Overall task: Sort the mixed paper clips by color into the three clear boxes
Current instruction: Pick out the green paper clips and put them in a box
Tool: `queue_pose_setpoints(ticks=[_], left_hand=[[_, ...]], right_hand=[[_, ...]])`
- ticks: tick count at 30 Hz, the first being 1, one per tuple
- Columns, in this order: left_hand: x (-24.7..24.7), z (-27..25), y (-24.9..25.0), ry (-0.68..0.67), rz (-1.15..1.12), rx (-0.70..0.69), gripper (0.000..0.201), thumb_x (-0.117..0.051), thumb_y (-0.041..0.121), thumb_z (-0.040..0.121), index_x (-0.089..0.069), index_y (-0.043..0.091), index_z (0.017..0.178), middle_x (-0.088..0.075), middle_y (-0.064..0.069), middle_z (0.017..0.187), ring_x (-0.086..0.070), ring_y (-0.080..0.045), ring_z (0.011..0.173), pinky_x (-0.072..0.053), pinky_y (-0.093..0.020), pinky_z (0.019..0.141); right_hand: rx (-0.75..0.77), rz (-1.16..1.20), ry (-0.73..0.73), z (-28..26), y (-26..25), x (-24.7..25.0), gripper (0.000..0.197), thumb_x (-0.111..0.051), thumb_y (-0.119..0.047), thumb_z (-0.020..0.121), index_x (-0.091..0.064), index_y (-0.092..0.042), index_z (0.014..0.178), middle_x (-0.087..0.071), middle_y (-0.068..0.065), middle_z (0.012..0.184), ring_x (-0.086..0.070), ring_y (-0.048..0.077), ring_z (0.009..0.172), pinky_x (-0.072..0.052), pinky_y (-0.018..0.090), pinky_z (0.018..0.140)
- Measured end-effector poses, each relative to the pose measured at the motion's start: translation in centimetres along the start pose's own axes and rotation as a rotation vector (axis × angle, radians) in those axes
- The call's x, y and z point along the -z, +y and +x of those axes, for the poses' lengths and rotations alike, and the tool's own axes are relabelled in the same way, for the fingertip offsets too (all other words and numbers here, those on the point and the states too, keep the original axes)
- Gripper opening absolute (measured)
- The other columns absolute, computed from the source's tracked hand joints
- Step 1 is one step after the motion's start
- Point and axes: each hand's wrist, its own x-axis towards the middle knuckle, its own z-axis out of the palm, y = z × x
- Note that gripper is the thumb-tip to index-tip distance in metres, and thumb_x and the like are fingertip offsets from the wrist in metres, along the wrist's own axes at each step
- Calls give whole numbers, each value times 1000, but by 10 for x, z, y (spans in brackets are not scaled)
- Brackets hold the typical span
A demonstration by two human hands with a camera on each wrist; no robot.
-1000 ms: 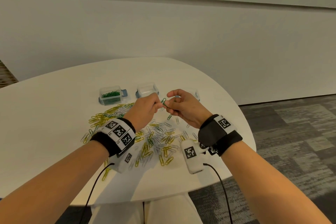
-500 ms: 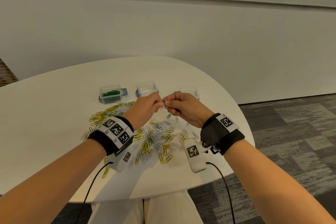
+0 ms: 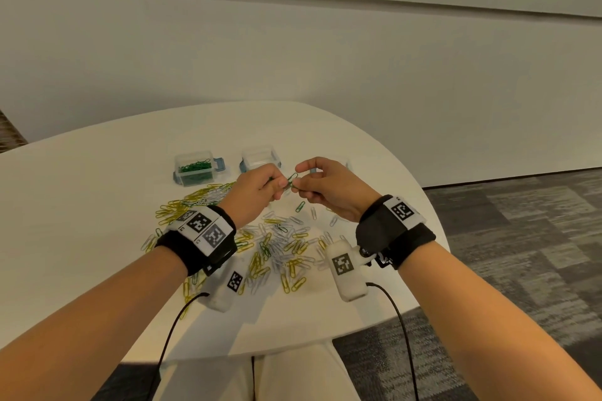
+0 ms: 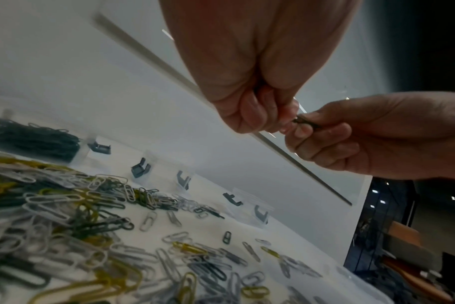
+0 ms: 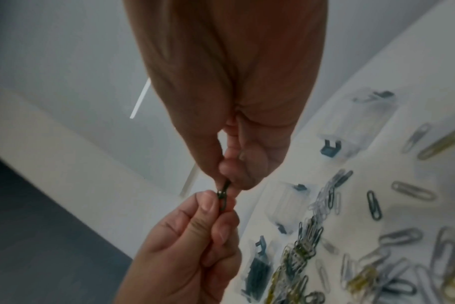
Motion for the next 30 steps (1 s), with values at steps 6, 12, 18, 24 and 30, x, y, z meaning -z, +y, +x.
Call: queue_pose_setpoints(ticks=[6, 12, 18, 24, 30], left_hand=[[-2, 1, 4, -63, -375, 152, 10, -48, 14, 97, -53, 13, 88, -53, 1, 69, -40, -5, 52, -35, -17, 50], [3, 2, 11, -99, -506, 237, 14, -50, 14, 96, -55, 10, 84, -47, 0, 63, -32, -3, 41, -29, -15, 42], [15, 9, 15, -165, -131, 140, 12, -55, 15, 93, -59, 14, 81, -46, 4, 60, -38, -3, 44, -34, -18, 48], [15, 0, 14, -314, -658, 305, 12, -45, 13, 98, -53, 4, 95, -44, 3, 63, -30, -3, 45, -24, -13, 41], [15, -1, 15, -319, -763, 368, 17, -42, 12, 99, -55, 4, 93, -45, 1, 64, -31, -2, 44, -24, -13, 40]], right_hand=[[36, 75, -1, -1, 8, -3, 15, -55, 0, 93, -55, -3, 108, -61, 8, 79, -49, 9, 58, -40, 21, 62], [57, 54, -4, -4, 5, -6, 6, -55, 1, 92, -59, -1, 95, -60, 9, 76, -46, 10, 57, -38, 20, 59], [28, -47, -28, -3, -2, -4, 6, -57, 1, 91, -63, -2, 90, -61, 10, 77, -46, 8, 56, -39, 20, 59], [16, -6, -57, -5, -4, -1, 6, -57, -1, 91, -63, -3, 91, -62, 6, 73, -48, 7, 55, -40, 21, 64], [16, -23, -83, -5, -7, -3, 4, -58, -1, 90, -62, -3, 90, -61, 5, 70, -45, 7, 54, -38, 21, 60]])
